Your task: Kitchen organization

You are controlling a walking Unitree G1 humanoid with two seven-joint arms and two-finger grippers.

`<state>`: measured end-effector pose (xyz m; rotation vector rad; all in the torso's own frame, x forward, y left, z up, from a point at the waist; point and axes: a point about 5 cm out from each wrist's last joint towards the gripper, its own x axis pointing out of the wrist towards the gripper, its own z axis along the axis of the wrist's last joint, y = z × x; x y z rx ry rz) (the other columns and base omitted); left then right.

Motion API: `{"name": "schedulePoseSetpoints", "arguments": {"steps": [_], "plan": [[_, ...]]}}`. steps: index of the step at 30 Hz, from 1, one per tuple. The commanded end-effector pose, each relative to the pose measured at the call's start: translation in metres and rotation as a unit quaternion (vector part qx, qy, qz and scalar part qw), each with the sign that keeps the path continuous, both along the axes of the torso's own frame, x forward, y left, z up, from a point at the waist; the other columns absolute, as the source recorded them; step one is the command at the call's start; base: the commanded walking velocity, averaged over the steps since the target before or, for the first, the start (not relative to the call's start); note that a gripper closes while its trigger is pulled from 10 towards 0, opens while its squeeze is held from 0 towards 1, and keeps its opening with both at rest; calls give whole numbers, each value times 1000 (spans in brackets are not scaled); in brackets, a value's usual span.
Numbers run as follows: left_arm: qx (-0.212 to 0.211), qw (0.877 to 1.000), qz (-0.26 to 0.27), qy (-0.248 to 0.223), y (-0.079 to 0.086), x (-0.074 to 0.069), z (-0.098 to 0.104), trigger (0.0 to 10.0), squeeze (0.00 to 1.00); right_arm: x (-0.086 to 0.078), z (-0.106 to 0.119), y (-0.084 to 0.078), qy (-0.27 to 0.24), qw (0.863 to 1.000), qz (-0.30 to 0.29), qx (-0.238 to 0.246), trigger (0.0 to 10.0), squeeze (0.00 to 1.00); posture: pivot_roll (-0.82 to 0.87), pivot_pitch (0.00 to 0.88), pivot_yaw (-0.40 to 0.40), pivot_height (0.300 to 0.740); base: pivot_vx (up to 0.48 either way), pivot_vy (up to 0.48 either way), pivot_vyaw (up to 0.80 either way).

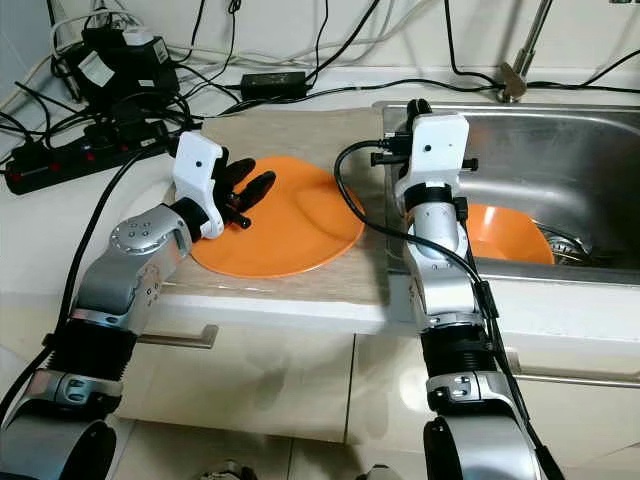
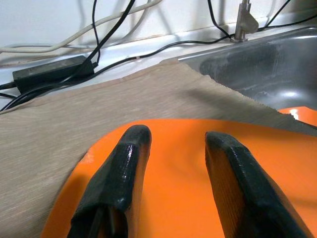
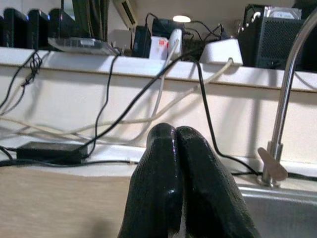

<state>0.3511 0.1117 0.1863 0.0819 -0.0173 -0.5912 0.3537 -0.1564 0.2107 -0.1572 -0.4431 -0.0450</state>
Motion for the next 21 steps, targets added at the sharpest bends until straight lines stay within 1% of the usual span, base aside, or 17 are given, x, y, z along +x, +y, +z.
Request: {"name": "schedulePoseSetpoints", "arguments": {"steps": [1, 3, 7, 8, 9, 10, 14, 16, 17, 18, 21], "plan": [[4, 1000, 11, 2, 6, 0, -2, 10000, 0, 1, 8, -1, -17, 1000, -4, -6, 10000, 0, -14, 14, 88, 715, 0, 0, 0], [6, 1000, 12, 3, 6, 0, -3, 10000, 0, 1, 14, -2, -29, 1000, -10, -4, 10000, 0, -16, 15, 89, 715, 0, 0, 0], [7, 1000, 12, 4, 6, 1, -3, 10000, 0, 2, 15, -4, -29, 999, -12, -4, 10000, 0, -16, 17, 86, 715, 0, 0, 0], [7, 1000, 12, 4, 6, 1, -3, 10000, 0, 3, 13, -5, -26, 1000, -13, -4, 10000, 0, -15, 19, 83, 715, 0, 0, 0], [8, 1000, 12, 4, 6, 1, -3, 10000, 0, 4, 6, -6, -12, 1000, -14, 0, 10000, 0, -14, 22, 83, 715, 0, 0, 0], [8, 1000, 12, 4, 6, 1, -3, 10000, 0, 4, 6, -6, -12, 1000, -14, 0, 10000, 0, -14, 22, 83, 715, 0, 0, 0], [9, 1000, 14, 2, 8, 1, -2, 10000, 0, 3, -6, -1, 10, 1000, -5, 9, 10000, 0, -12, 27, 83, 715, 0, 0, 0], [10, 1000, 14, 2, 8, 1, -2, 10000, 0, 3, -12, 0, 25, 999, -6, 23, 10000, 0, -10, 25, 83, 715, 0, 0, 0], [10, 1000, 15, 2, 9, 2, -1, 10000, 0, 4, -18, -5, 39, 998, -17, 35, 10000, 0, -8, 21, 83, 715, 0, 0, 0], [10, 1000, 15, 1, 9, 2, -1, 10000, 0, 5, -20, -8, 43, 998, -23, 37, 10000, 0, -7, 18, 82, 715, 0, 0, 0], [10, 1000, 17, -1, 10, 3, 0, 10000, 0, 7, -20, -18, 43, 998, -40, 29, 10000, 0, -10, 11, 83, 715, 0, 0, 0]]}}
